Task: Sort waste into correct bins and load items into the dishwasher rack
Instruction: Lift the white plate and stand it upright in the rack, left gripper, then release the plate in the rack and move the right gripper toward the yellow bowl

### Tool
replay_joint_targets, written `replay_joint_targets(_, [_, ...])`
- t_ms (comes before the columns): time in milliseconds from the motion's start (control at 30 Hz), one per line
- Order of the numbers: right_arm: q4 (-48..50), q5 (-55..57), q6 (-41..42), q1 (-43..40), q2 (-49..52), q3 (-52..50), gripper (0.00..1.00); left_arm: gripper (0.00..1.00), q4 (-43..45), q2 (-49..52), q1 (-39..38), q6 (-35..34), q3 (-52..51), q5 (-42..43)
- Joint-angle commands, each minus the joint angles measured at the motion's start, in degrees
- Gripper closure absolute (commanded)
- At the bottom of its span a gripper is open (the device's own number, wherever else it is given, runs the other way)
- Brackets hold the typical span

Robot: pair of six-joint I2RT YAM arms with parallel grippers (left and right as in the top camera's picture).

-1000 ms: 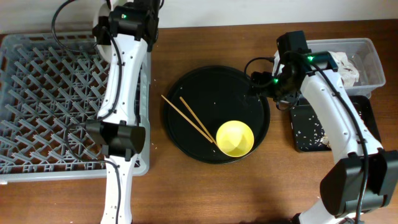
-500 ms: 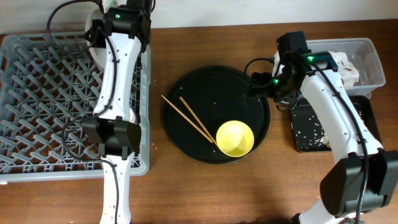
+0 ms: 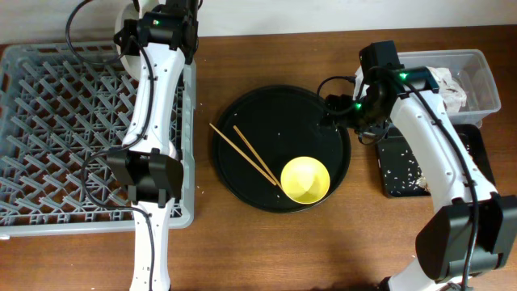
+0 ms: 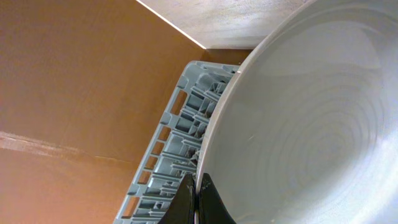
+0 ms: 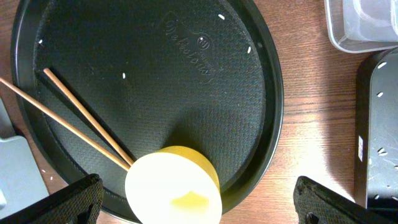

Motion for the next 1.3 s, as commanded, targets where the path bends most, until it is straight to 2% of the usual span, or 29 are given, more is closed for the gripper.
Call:
replay_joint_targets(0, [-0.07, -0.26, 0.26, -0.13, 0.09, 0.02, 0.02, 1.0, 0.35, 0.83, 0.22, 1.03, -0.35, -1.25])
replay_joint_targets(500, [0.09, -0.26, 0.26, -0.11, 0.09, 0.02, 0.02, 1.0, 2.12, 8.17, 2.47, -0.17, -0.66, -2.34])
replay_joint_targets(633, [0.39, -0.26, 0.26, -0.11, 0.09, 0.02, 0.01, 1.0, 5.55, 8.11, 2.73, -0.13, -0.61, -10.43])
replay_joint_targets(733, [0.39, -0.28, 0.26, -0.11, 0.09, 0.02, 0.02, 1.0, 4.83, 8.13, 2.43, -0.15, -0.63, -9.64])
replay_joint_targets(833, [0.37, -0.28, 0.26, -0.11, 0.09, 0.02, 0.02, 1.0, 4.04, 8.13, 2.4, -0.15, -0.63, -3.37])
replay_joint_targets(867, [0.35, -0.28, 0.26, -0.11, 0.09, 0.0, 0.02, 0.91, 3.91, 8.13, 2.38, -0.15, -0.63, -1.22])
replay_joint_targets(900, [0.37, -0.28, 0.26, -0.11, 0.09, 0.02, 0.01, 0.66, 3.82, 8.15, 2.38, -0.15, -0.63, 1.03])
replay_joint_targets(933, [0.37, -0.28, 0.26, -0.11, 0.09, 0.02, 0.02, 0.45, 3.72, 8.13, 2.38, -0.15, -0.63, 3.56])
replay_joint_targets(1000, [0.39, -0.28, 0.26, -0.11, 0.09, 0.02, 0.02, 0.28, 3.69, 8.13, 2.38, -0.15, -0.63, 6.49])
replay_joint_targets(1133, [0.44, -0.28, 0.26, -0.11, 0.09, 0.02, 0.02, 0.13, 3.67, 7.93, 2.38, -0.15, 0.55, 11.91])
replay_joint_targets(1167, [0.48, -0.28, 0.26, -0.11, 0.09, 0.02, 0.01, 0.14, 3.41, 7.74, 2.38, -0.15, 1.62, 13.38])
replay_joint_targets(1267, [0.63, -0.28, 0.28, -0.11, 0.09, 0.0, 0.01, 0.01, 1.4, 6.51, 2.16, -0.17, 6.54, 19.56])
